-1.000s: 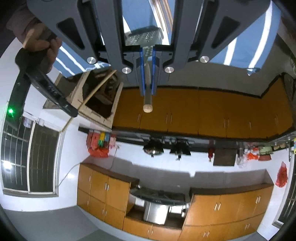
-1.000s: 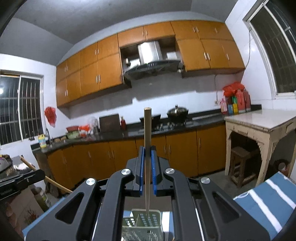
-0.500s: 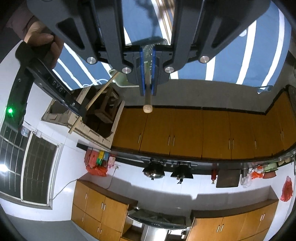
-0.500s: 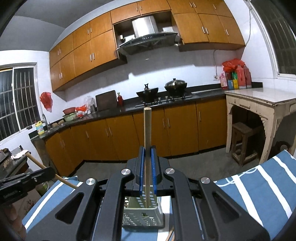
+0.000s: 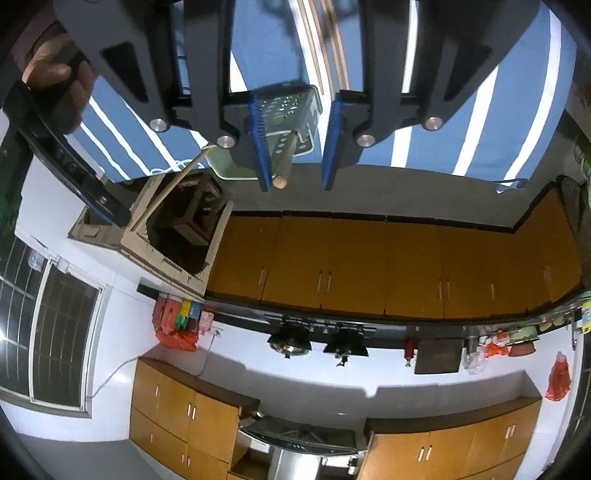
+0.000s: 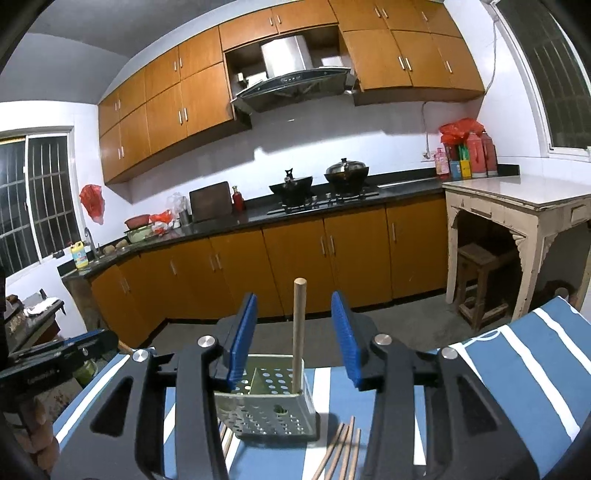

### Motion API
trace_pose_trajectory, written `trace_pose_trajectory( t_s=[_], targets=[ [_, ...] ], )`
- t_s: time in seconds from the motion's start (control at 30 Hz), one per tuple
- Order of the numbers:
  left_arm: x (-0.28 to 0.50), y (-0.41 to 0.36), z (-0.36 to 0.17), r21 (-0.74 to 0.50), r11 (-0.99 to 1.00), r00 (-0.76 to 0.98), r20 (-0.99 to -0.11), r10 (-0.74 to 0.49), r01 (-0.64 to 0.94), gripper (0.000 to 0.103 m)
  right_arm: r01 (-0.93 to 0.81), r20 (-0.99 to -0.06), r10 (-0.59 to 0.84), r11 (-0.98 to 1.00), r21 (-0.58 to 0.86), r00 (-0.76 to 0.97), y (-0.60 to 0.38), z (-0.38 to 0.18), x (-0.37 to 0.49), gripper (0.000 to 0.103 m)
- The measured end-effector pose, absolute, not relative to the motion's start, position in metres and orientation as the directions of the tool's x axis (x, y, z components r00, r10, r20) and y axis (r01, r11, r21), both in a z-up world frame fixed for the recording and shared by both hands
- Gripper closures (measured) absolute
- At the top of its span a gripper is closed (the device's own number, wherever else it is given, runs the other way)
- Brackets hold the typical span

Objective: Organize utensils
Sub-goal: 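Open both tools and return them to the chopsticks on the table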

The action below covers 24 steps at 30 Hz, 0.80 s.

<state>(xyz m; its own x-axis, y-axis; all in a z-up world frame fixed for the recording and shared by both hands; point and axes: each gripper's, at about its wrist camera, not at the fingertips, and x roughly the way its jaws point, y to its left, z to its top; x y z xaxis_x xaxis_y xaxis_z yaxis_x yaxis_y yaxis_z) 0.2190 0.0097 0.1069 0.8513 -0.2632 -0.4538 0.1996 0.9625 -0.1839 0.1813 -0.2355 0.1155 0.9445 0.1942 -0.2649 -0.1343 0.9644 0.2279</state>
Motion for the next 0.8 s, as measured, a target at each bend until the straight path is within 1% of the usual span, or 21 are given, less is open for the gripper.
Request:
trace_pose_trajectory(
  t_s=[0.13,0.23,0.37,0.53,0.6,0.63,0.7,0.8],
  targets=[
    [0.198,0.024,0.113,-0.187,0.967,0.869,-0.434,-0.239,0.172,0.068,-0.108,-0.28,0.172,0.967,0.23,0.944,-0.248,0.11,0.161,0.058],
    [0.176,0.035,0.107,-0.171,0.975,0.881,-0.428,-0.202,0.14,0.064,-0.078,-0.323,0.151,0.971,0.227,0.934,-0.256,0.095,0.146,0.058],
    [0.155,0.043,0.085,-0.147,0.984,0.876,-0.455,-0.158,0.101,0.061,-0.035,-0.431,0.125,0.977,0.21,0.894,-0.262,0.056,0.135,0.058],
    [0.145,0.047,0.031,-0.118,0.991,0.829,-0.548,-0.111,0.055,0.059,0.004,-0.582,0.115,0.98,0.199,0.805,-0.26,-0.007,0.131,0.058],
    [0.145,0.045,0.006,-0.11,0.993,0.8,-0.593,-0.094,0.035,0.059,0.009,-0.639,0.125,0.979,0.202,0.759,-0.258,-0.031,0.132,0.063],
    [0.145,0.045,-0.004,-0.108,0.994,0.789,-0.608,-0.09,0.03,0.059,0.005,-0.666,0.135,0.979,0.205,0.734,-0.255,-0.042,0.133,0.069],
    [0.145,0.045,-0.024,-0.115,0.993,0.762,-0.642,-0.089,0.019,0.059,0.0,-0.702,0.15,0.978,0.209,0.696,-0.25,-0.061,0.133,0.077],
    [0.149,0.044,-0.047,-0.128,0.992,0.721,-0.686,-0.095,0.009,0.059,-0.001,-0.736,0.155,0.979,0.205,0.659,-0.244,-0.075,0.139,0.079]
  ],
)
